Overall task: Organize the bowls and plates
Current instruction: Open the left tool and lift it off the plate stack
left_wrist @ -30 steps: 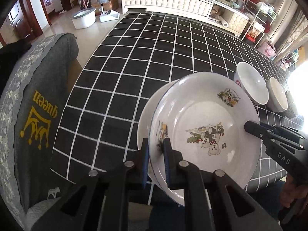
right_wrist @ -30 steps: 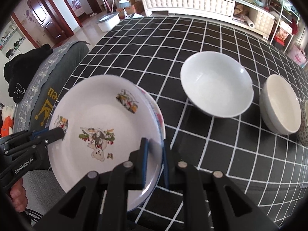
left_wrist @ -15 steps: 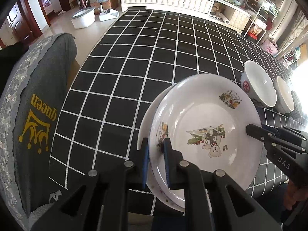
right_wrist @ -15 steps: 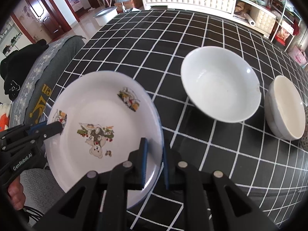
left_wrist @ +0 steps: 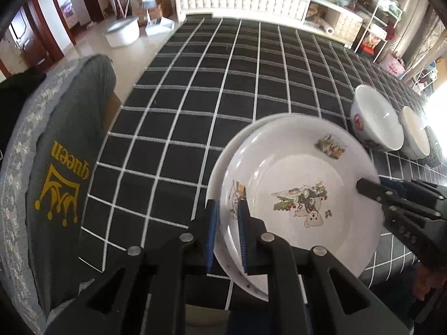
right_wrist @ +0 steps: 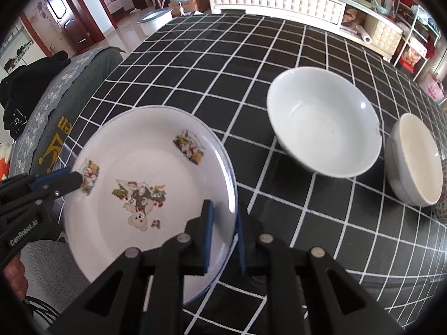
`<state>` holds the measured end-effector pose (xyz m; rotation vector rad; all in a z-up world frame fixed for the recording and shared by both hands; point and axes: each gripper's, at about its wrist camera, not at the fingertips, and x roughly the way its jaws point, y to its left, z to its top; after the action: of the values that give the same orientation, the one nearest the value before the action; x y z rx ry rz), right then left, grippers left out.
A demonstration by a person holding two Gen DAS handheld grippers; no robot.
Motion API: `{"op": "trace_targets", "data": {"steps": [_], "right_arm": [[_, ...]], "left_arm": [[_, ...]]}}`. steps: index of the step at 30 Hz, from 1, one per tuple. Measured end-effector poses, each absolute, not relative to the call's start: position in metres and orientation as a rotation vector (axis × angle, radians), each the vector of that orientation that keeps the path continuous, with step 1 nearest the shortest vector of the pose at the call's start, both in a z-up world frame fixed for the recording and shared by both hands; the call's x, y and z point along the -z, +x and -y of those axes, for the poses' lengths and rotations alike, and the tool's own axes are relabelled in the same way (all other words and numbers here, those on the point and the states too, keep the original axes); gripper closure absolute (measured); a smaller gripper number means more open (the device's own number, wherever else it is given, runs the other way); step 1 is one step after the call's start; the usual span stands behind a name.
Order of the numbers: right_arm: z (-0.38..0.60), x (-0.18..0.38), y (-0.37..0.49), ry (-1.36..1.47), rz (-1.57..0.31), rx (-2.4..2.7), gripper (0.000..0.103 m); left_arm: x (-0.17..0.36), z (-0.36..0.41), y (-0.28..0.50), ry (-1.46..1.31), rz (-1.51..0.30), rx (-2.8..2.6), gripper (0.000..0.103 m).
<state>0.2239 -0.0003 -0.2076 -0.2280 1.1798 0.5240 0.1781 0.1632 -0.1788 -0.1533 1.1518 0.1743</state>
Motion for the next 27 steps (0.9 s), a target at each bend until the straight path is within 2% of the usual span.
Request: {"op": "trace_targets", "data": {"steps": [3, 8, 11, 13, 16, 17, 20, 23, 24, 25, 27], "right_arm": [[0.002, 0.206, 0.221, -0.23, -1.174, -0.526, 0.084], [0.013, 0.2, 0.219, -0.16, -1.177, -0.545, 0.081], [0.021, 0.19, 0.215, -0.134, -1.16, -0.571, 0.07], [0.028, 0.181, 0.212, -0.11, -1.149, -0.586, 0.066], [0.04, 0.167, 0.208, -0.098, -1.127, -0.577, 0.056], [0.044, 0.161, 0.207, -0.097, -1.114, -0.573, 0.05], [0.057, 0.145, 0.205, -0.099, -1.08, -0.553, 0.04], [0.072, 0.129, 0.205, -0.092, -1.049, -0.533, 0.037], [0.079, 0.122, 0.205, -0.091, -1.034, -0.523, 0.037], [0.083, 0.116, 0.206, -0.09, -1.024, -0.515, 0.035], [0.093, 0.108, 0.208, -0.088, -1.008, -0.504, 0.034]], "left_arm": [[0.169, -0.16, 0.175, -0.136, -1.128, -0.149, 0.081], [0.163, -0.154, 0.174, -0.14, -1.122, -0.131, 0.08], [0.157, -0.147, 0.172, -0.155, -1.112, -0.115, 0.08], [0.149, -0.136, 0.171, -0.158, -1.101, -0.083, 0.08], [0.136, -0.116, 0.17, -0.124, -1.071, -0.054, 0.065], [0.132, -0.111, 0.169, -0.118, -1.061, -0.047, 0.064], [0.116, -0.09, 0.169, -0.103, -1.034, -0.001, 0.062], [0.103, -0.071, 0.173, -0.088, -1.018, 0.032, 0.061], [0.1, -0.066, 0.175, -0.083, -1.018, 0.04, 0.059], [0.096, -0.06, 0.177, -0.076, -1.019, 0.052, 0.053], [0.09, -0.051, 0.182, -0.073, -1.01, 0.073, 0.05]]}}
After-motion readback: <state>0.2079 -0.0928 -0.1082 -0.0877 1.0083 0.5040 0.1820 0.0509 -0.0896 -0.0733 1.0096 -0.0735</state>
